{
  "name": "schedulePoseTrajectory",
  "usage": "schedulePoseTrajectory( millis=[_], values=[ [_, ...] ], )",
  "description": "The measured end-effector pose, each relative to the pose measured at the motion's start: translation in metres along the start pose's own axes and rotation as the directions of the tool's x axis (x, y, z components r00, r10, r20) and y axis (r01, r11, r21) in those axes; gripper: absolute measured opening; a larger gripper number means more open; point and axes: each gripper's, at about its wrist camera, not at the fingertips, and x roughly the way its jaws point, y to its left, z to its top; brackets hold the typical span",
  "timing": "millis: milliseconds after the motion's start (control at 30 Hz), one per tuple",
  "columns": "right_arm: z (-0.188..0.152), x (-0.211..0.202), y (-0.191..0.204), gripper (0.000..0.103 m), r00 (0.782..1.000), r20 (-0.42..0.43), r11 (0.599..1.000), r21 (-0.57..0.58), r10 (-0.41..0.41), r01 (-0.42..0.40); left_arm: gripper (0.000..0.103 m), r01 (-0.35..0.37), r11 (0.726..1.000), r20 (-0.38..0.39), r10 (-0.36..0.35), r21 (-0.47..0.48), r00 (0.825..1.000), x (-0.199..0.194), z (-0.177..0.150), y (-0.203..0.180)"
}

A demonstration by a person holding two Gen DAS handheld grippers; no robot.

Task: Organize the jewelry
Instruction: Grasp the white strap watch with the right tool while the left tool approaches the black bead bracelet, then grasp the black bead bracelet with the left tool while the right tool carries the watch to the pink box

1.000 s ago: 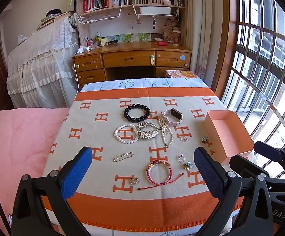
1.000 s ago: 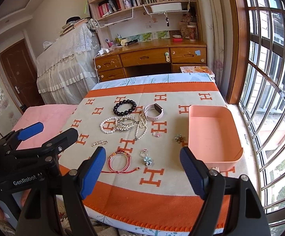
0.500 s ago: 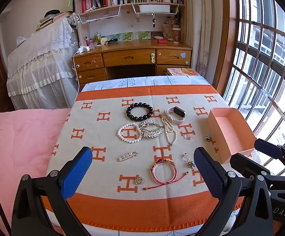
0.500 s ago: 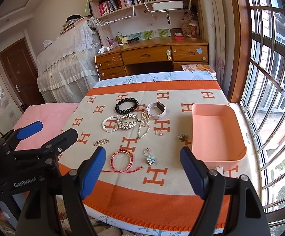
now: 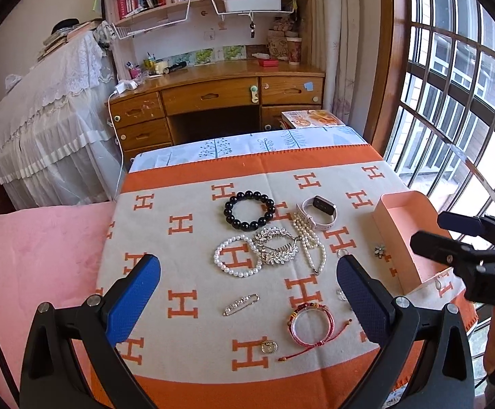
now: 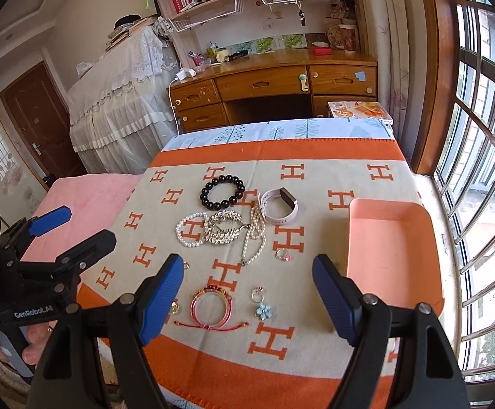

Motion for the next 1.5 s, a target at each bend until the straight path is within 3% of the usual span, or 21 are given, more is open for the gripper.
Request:
schedulePoseTrajectory(
  millis=[100, 200, 300, 467, 600, 733, 833, 1067, 1233, 1267, 1433, 1467, 1500],
  values=[
    [0.025, 0.019, -0.006, 0.077, 1.0, -0.026, 1.0, 0.013, 0.005, -0.005, 0.102, -0.038, 0.999, 0.011, 0.038, 0.036, 0.999, 0.013, 0.017, 0.008],
    [0.047, 0.043, -0.01, 0.068, 0.998, -0.067, 1.0, 0.008, 0.02, -0.019, 0.102, -0.083, 0.994, -0.017, 0.084, 0.066, 0.996, 0.036, 0.036, 0.016],
    [0.06, 0.077, -0.011, 0.056, 0.989, -0.142, 0.999, 0.01, 0.035, -0.034, 0.102, -0.051, 0.998, -0.076, 0.054, 0.049, 0.996, 0.065, 0.052, 0.027],
    [0.064, 0.146, -0.014, 0.036, 0.955, -0.289, 0.998, 0.033, 0.062, -0.055, 0.102, -0.018, 1.0, -0.15, 0.019, 0.008, 0.989, 0.125, 0.067, 0.046],
    [0.06, 0.191, -0.016, 0.027, 0.932, -0.359, 0.998, 0.043, 0.054, -0.041, 0.102, 0.017, 0.999, -0.238, -0.028, -0.045, 0.971, 0.177, 0.067, 0.057],
    [0.058, 0.219, -0.018, 0.025, 0.916, -0.4, 0.999, 0.036, 0.023, -0.009, 0.093, 0.023, 0.996, -0.31, -0.047, -0.083, 0.949, 0.224, 0.063, 0.057],
    [0.053, 0.23, -0.018, 0.013, 0.908, -0.419, 1.0, 0.022, 0.007, 0.003, 0.091, 0.012, 0.995, -0.347, -0.046, -0.098, 0.937, 0.254, 0.06, 0.057],
    [0.054, 0.216, -0.022, 0.01, 0.927, -0.374, 1.0, 0.025, 0.025, -0.017, 0.073, 0.016, 0.994, -0.405, -0.06, -0.111, 0.912, 0.286, 0.055, 0.05],
    [0.056, 0.179, -0.029, 0.01, 0.949, -0.303, 0.995, 0.067, 0.09, -0.073, 0.052, 0.011, 0.992, -0.456, -0.068, -0.127, 0.887, 0.3, 0.051, 0.047],
    [0.057, 0.171, -0.03, 0.01, 0.952, -0.288, 0.994, 0.073, 0.102, -0.085, 0.051, 0.002, 0.993, -0.445, -0.054, -0.117, 0.894, 0.299, 0.051, 0.046],
    [0.058, 0.126, -0.034, 0.009, 0.969, -0.196, 0.986, 0.096, 0.151, -0.135, 0.05, -0.013, 0.991, -0.465, -0.052, -0.134, 0.884, 0.302, 0.052, 0.044],
    [0.058, 0.116, -0.036, 0.009, 0.971, -0.177, 0.984, 0.102, 0.164, -0.147, 0.047, -0.015, 0.991, -0.464, -0.05, -0.135, 0.884, 0.301, 0.053, 0.045],
    [0.058, 0.106, -0.037, 0.009, 0.973, -0.156, 0.982, 0.106, 0.171, -0.156, 0.034, -0.017, 0.991, -0.46, -0.047, -0.134, 0.887, 0.3, 0.053, 0.044]
  ],
)
